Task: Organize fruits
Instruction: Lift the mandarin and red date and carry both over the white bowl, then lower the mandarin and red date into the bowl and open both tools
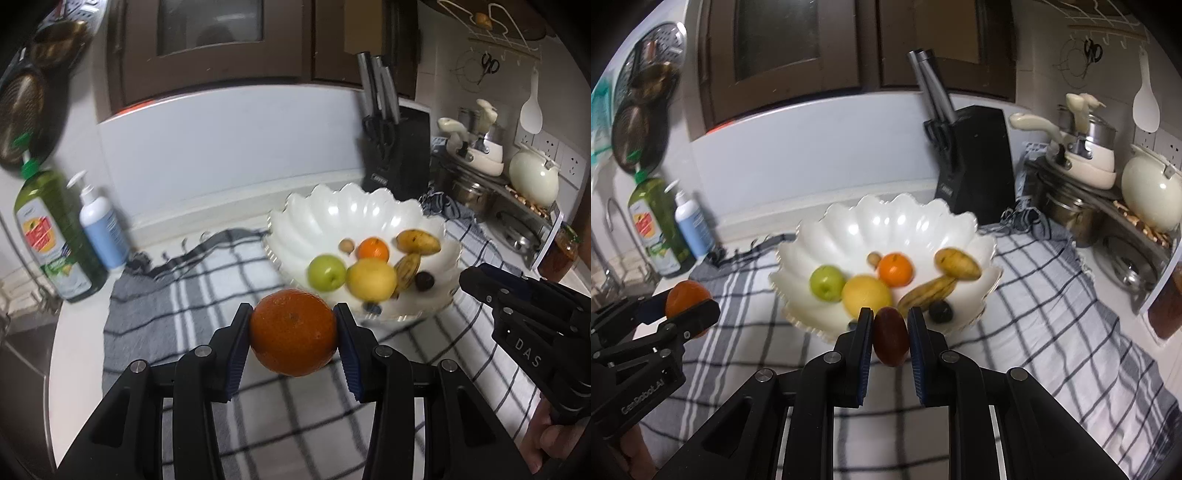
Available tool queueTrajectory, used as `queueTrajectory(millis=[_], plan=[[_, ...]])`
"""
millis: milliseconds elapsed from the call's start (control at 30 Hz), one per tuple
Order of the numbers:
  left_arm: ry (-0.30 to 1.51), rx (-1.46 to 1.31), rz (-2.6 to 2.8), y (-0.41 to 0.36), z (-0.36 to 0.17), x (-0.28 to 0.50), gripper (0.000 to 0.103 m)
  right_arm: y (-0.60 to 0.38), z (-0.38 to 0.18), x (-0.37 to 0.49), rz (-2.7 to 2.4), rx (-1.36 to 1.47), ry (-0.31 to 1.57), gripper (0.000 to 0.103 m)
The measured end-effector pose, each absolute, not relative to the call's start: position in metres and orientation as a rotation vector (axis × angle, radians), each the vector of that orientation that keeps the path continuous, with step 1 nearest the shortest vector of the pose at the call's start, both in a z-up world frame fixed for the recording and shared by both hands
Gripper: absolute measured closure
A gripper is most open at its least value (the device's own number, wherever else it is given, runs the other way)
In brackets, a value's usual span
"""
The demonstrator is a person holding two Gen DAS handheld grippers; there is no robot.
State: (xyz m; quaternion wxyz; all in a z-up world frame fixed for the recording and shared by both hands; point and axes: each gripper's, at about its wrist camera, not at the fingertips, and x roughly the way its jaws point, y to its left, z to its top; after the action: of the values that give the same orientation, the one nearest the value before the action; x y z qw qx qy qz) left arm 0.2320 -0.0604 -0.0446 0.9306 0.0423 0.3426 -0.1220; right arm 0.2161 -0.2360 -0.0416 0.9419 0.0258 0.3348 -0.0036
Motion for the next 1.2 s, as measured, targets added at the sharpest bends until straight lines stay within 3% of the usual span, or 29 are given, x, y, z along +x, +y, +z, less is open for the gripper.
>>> queueTrajectory(millis=[500, 1200], plan=[[0.694, 0.132, -0.296, -0.102, -0.032, 0.307, 0.059, -0.270, -0.029, 0.270, -0.067, 0.059, 0.664, 0.083], [0.835, 0.136, -0.358, -0.131, -0.087, 0.353, 0.058, -0.302, -0.084, 0.317, -0.069, 0.111, 0.807, 0.083]])
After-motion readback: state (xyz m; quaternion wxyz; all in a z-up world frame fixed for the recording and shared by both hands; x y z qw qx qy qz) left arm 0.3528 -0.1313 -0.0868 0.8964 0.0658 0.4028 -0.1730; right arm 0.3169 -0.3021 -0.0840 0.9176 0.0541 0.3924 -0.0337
